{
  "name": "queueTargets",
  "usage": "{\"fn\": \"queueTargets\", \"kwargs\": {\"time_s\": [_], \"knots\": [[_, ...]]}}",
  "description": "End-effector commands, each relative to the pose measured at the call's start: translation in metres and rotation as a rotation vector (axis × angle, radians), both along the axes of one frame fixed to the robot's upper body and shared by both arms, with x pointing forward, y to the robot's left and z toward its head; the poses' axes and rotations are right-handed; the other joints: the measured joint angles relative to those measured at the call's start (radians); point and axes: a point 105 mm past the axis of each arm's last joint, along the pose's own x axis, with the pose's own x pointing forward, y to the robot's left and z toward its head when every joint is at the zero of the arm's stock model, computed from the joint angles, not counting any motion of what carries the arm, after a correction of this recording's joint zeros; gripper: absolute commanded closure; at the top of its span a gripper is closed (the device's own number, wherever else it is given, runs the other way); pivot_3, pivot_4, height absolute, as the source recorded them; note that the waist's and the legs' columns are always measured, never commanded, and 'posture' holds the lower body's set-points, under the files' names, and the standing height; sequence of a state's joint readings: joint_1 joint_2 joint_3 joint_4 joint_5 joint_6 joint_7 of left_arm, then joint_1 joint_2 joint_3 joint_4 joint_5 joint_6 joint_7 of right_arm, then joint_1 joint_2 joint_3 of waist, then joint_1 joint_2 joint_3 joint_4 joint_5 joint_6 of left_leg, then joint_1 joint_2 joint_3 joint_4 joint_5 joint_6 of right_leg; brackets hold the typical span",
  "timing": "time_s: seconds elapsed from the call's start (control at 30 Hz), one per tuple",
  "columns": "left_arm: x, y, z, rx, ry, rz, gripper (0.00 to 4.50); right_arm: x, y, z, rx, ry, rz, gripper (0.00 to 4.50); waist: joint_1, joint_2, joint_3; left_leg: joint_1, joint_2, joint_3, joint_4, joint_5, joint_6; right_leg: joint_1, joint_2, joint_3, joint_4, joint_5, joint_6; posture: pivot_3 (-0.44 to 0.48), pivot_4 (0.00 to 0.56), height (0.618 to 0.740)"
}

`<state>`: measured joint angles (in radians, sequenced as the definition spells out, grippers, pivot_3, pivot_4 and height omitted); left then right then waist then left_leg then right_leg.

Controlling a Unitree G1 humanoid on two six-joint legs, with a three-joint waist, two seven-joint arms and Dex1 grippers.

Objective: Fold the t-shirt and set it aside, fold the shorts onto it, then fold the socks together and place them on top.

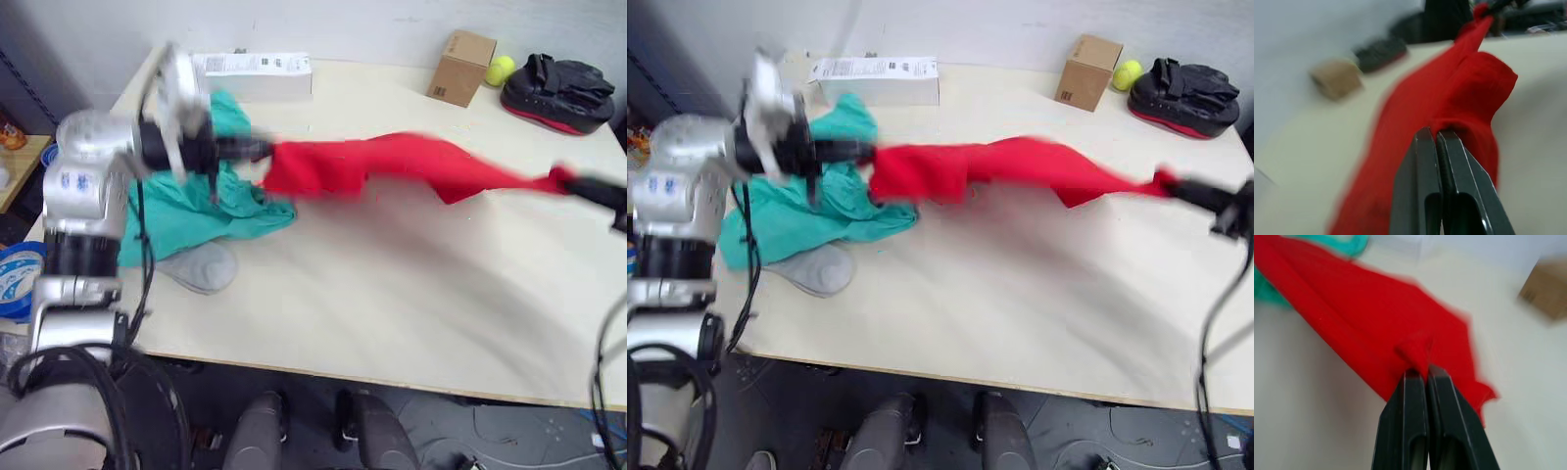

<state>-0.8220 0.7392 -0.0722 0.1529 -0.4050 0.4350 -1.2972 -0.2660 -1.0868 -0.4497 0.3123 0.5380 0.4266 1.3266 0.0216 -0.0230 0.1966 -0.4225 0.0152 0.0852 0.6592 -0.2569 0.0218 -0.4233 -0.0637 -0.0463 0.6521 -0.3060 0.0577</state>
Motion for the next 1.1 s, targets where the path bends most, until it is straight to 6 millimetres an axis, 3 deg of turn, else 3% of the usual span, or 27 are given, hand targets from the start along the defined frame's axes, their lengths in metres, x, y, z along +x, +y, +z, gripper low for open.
{"fn": "queueTargets", "kwargs": {"time_s": [0.03,0.13,0.2,0.23,0.33,0.4,0.43,0.6,0.8,0.9,1.1], "knots": [[-0.026,-0.004,-0.006,0.088,0.031,-0.081,4.50,-0.023,-0.005,-0.002,-0.101,0.069,0.063,4.45,-0.003,0.000,0.001,0.001,0.000,0.000,0.002,-0.003,0.005,0.002,-0.001,0.000,-0.003,0.000,0.001,0.000,0.150,0.740],[-0.034,-0.004,-0.029,0.150,0.079,-0.087,4.50,-0.038,-0.006,-0.032,-0.170,0.199,0.088,4.45,-0.007,0.002,0.001,0.015,0.002,0.000,0.000,-0.002,0.008,0.016,0.000,0.000,-0.009,0.003,0.000,0.000,0.150,0.740],[-0.038,-0.005,-0.041,0.176,0.099,-0.094,4.50,-0.045,-0.008,-0.046,-0.197,0.258,0.090,4.45,-0.014,0.005,0.000,0.033,0.004,0.001,-0.011,-0.004,0.002,0.035,0.000,0.001,-0.024,-0.003,-0.017,0.000,0.150,0.740],[-0.042,-0.005,-0.049,0.192,0.123,-0.105,4.50,-0.052,-0.009,-0.054,-0.219,0.301,0.102,4.45,-0.018,0.005,0.000,0.036,0.005,0.002,-0.014,-0.004,0.002,0.039,0.001,0.000,-0.029,-0.001,-0.017,0.000,0.150,0.740],[-0.054,-0.002,-0.065,0.233,0.182,-0.125,4.50,-0.063,-0.010,-0.067,-0.255,0.351,0.114,4.45,-0.026,0.006,-0.001,0.036,0.007,0.005,-0.015,-0.004,0.001,0.037,0.001,0.000,-0.027,-0.002,-0.015,0.000,0.150,0.740],[-0.063,0.003,-0.077,0.258,0.229,-0.125,4.50,-0.068,-0.010,-0.074,-0.266,0.364,0.116,4.45,-0.030,0.006,-0.001,0.032,0.008,0.007,-0.015,-0.004,0.003,0.030,0.001,0.002,-0.022,0.005,-0.002,0.000,0.150,0.740],[-0.067,0.005,-0.082,0.267,0.248,-0.125,4.50,-0.073,-0.009,-0.077,-0.264,0.383,0.124,4.45,-0.029,0.006,-0.001,0.032,0.008,0.007,-0.015,-0.005,0.001,0.029,0.002,0.002,-0.021,0.003,-0.003,0.000,0.150,0.740],[-0.087,0.015,-0.101,0.320,0.312,-0.145,4.50,-0.095,-0.004,-0.090,-0.273,0.453,0.168,4.45,-0.022,0.006,-0.001,0.033,0.010,0.006,-0.015,-0.008,-0.003,0.027,0.003,0.000,-0.014,-0.006,-0.006,0.000,0.150,0.740],[-0.103,0.016,-0.107,0.321,0.358,-0.166,4.50,-0.105,-0.006,-0.093,-0.285,0.478,0.156,4.45,-0.022,0.006,-0.001,0.034,0.011,0.006,-0.013,-0.010,-0.003,0.030,0.002,0.001,-0.015,-0.006,-0.009,0.000,0.150,0.740],[-0.097,0.013,-0.108,0.303,0.335,-0.130,4.50,-0.098,-0.010,-0.092,-0.300,0.441,0.117,4.45,-0.023,0.006,-0.001,0.034,0.011,0.006,-0.013,-0.010,-0.005,0.030,0.002,0.001,-0.017,-0.013,-0.022,0.000,0.150,0.740],[-0.093,0.013,-0.108,0.284,0.349,-0.106,4.50,-0.097,-0.008,-0.089,-0.276,0.437,0.120,4.45,-0.022,0.006,-0.001,0.034,0.011,0.007,-0.013,-0.008,-0.002,0.030,0.002,0.001,-0.017,-0.012,-0.021,0.000,0.150,0.740]]}}
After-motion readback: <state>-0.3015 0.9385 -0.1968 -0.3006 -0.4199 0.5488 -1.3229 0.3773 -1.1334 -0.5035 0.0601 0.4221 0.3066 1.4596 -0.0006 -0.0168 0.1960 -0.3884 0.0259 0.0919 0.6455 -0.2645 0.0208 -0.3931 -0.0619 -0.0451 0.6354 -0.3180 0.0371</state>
